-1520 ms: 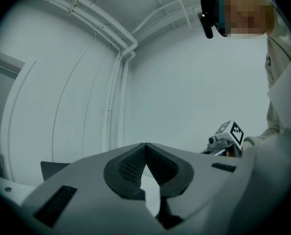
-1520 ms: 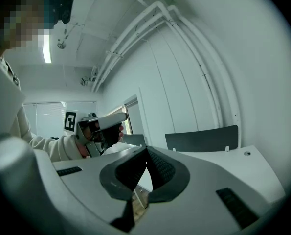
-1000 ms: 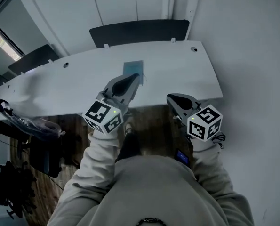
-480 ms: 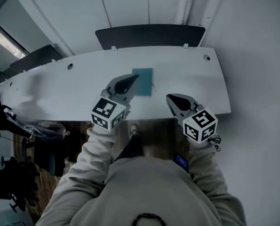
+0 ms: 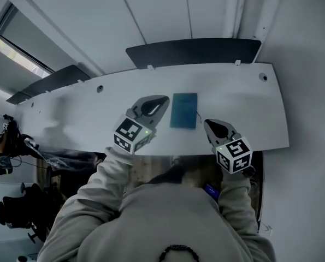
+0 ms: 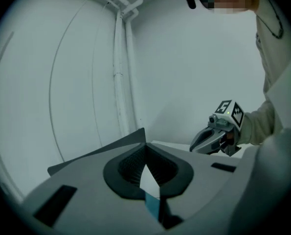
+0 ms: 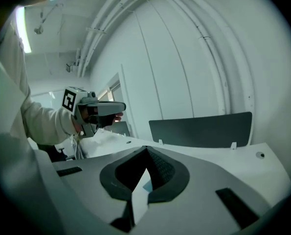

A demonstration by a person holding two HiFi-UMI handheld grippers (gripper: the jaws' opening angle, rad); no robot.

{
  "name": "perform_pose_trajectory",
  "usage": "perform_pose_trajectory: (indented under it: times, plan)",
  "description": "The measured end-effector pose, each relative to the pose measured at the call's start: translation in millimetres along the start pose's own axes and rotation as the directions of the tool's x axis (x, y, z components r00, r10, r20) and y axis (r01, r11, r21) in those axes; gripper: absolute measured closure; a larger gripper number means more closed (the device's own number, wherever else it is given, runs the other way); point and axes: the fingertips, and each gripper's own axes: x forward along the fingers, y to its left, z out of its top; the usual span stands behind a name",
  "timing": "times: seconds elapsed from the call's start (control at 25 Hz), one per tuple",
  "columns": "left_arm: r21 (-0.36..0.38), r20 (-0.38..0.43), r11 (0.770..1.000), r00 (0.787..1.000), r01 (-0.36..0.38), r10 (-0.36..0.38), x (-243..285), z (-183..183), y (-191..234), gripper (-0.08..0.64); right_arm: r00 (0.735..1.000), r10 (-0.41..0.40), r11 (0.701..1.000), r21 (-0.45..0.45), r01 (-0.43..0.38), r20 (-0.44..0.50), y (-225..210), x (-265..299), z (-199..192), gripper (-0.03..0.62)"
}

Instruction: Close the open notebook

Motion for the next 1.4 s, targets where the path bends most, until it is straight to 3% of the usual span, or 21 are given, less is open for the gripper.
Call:
perform_pose_trajectory:
  times: [0.2, 0.6, 0.88, 1.08, 1.28, 1.4]
  plan:
    - [-0.024, 0.011, 0.998, 0.998, 0.057, -0.057, 21.4, -4.8, 11.6, 0.565, 0.999, -0.045, 0.995, 0.086, 0.047, -0.015, -22.8, 29.0, 0.1, 0.574]
    - [-0.092, 0.097, 0.989, 0.989, 0.117, -0.108, 43.8, -18.5, 78.1, 0.565, 0.988, -0.12, 0.991, 0.048, 0.125, -0.095, -48.0, 96.1, 39.6, 0.574]
    - [-0.192, 0.138, 0.974, 0.986, 0.116, -0.091, 50.9, -38.6, 122.4, 0.565, 0.972, -0.174, 0.984, 0.01, 0.178, -0.158, -63.0, 120.0, 57.4, 0.574]
    - [-0.198, 0.137, 0.971, 0.984, 0.138, -0.112, 58.2, -45.6, 120.9, 0.565, 0.972, -0.108, 0.994, -0.006, 0.109, -0.208, -72.1, 132.7, 59.3, 0.574]
    - [-0.274, 0.128, 0.957, 0.99, 0.091, -0.057, 67.3, -48.8, 132.5, 0.565, 0.974, -0.088, 0.996, -0.01, 0.088, -0.207, -95.3, 150.0, 74.1, 0.574]
    - [-0.285, 0.125, 0.955, 0.991, 0.083, -0.049, 65.7, -47.7, 141.2, 0.565, 0.98, -0.068, 0.997, -0.032, 0.063, -0.187, -93.9, 168.2, 85.9, 0.574]
